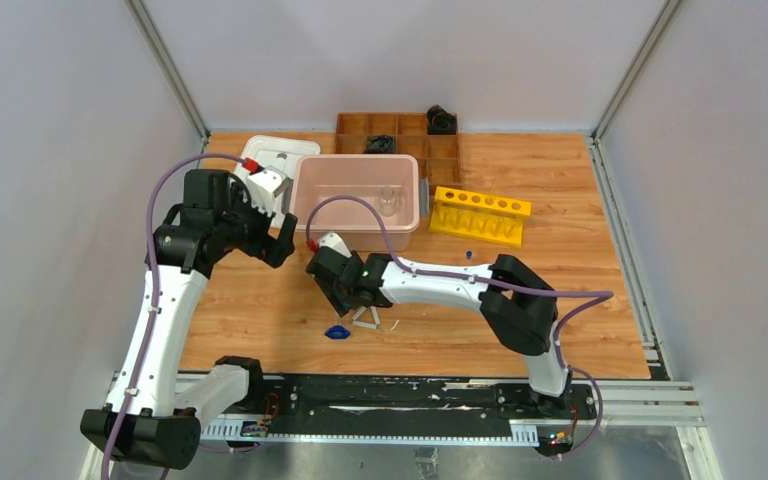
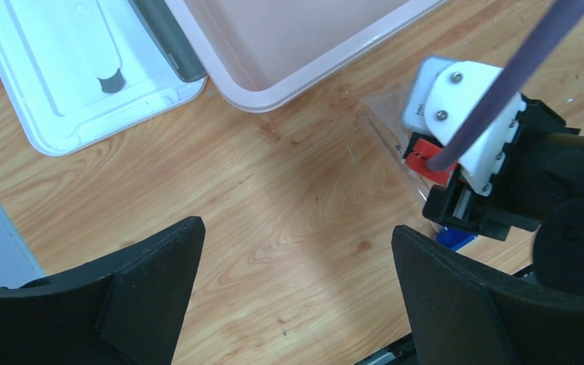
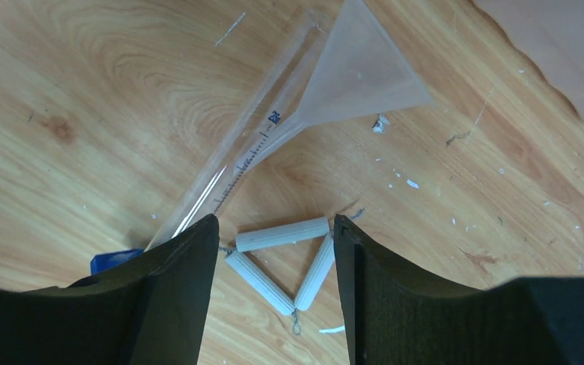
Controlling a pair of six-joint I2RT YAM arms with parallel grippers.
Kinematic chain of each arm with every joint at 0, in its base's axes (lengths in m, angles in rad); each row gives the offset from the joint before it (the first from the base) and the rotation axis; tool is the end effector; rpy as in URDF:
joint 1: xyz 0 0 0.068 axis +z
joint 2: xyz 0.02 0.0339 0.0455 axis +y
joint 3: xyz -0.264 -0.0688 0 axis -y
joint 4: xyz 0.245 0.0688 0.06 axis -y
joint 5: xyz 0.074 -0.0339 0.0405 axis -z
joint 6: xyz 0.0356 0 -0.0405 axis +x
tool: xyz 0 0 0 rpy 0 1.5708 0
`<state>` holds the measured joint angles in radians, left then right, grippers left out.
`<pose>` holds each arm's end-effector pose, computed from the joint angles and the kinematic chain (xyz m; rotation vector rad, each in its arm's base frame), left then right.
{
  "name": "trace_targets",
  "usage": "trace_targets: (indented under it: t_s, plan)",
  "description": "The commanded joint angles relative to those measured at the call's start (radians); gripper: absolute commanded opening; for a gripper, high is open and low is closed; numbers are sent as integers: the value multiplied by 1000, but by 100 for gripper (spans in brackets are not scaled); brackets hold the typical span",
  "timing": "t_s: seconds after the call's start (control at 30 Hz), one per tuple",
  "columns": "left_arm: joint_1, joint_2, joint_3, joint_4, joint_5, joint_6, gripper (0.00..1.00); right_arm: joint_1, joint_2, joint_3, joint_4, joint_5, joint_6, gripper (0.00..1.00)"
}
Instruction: Organize the chemistry lab equipment
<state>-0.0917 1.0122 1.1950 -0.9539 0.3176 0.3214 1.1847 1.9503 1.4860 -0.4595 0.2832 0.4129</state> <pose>0.1856 -0.0282 0.3658 0.6247 2.2216 -0.2548 0.1707 0.3936 0.2163 -0.8212 2.3353 0.3481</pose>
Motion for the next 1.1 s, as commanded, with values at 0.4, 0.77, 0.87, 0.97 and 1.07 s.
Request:
trace_targets:
  t_s: [0.4,0.77,0.87,0.97,1.07]
  plan:
    - [7,-38,34,-28,0,29,100,-6,105,4,72,171,111,36]
    - [7,-32,31,-31,35,24,100,-6,-59,-105,167,177,161,38]
    - [7,-31,24,-31,42,17,100,-8,-39,-80,173,175,168,42]
    - [7,-36,14,-31,40,18,100,-12,-2,-45,173,172,170,43]
    - [7,-44,10,-31,33,25,100,-20,37,-19,173,175,167,43]
